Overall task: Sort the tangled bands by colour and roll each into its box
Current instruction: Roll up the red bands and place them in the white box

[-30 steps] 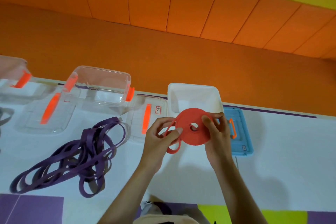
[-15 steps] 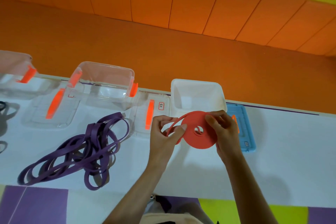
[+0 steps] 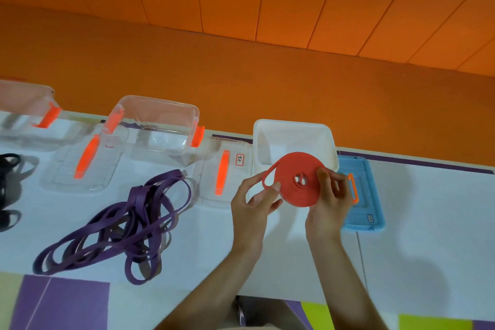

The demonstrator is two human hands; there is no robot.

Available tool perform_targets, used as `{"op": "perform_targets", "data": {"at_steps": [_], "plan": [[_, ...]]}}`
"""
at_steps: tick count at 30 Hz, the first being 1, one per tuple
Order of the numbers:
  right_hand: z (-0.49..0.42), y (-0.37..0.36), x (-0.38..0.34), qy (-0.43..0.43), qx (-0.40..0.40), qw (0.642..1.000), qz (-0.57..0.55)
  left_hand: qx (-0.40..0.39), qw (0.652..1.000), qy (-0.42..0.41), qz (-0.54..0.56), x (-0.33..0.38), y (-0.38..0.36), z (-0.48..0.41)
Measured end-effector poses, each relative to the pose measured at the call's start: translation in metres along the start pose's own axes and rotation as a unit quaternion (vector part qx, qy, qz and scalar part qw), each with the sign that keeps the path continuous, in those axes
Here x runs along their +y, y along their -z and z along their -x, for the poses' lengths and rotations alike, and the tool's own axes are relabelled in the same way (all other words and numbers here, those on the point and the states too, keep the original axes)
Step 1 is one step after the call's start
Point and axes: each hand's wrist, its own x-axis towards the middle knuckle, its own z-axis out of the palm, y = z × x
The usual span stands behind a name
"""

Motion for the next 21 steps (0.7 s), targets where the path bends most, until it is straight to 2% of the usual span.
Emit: {"op": "perform_targets", "data": {"at_steps": [5, 12, 15, 18, 21], "plan": [[-0.030, -0.009, 0.011, -0.048, 0.033, 0.998, -0.036, 0.005, 0.999, 0.038, 0.020, 0.000, -0.024, -0.028], [-0.113, 0.004, 0.024, -0.135, -0.108, 0.984, 0.051, 0.055, 0.997, 0.057, 0.008, -0.007, -0.070, -0.100], [-0.145, 0.000, 0.033, -0.126, -0.138, 0.973, 0.138, 0.052, 0.996, 0.064, -0.032, -0.016, -0.082, -0.134], [-0.180, -0.001, 0.046, -0.120, -0.183, 0.940, 0.261, 0.057, 0.992, 0.079, -0.075, -0.029, -0.094, -0.164], [-0.213, -0.001, 0.063, -0.102, -0.254, 0.873, 0.404, 0.077, 0.985, 0.100, -0.113, -0.045, -0.104, -0.192]]}}
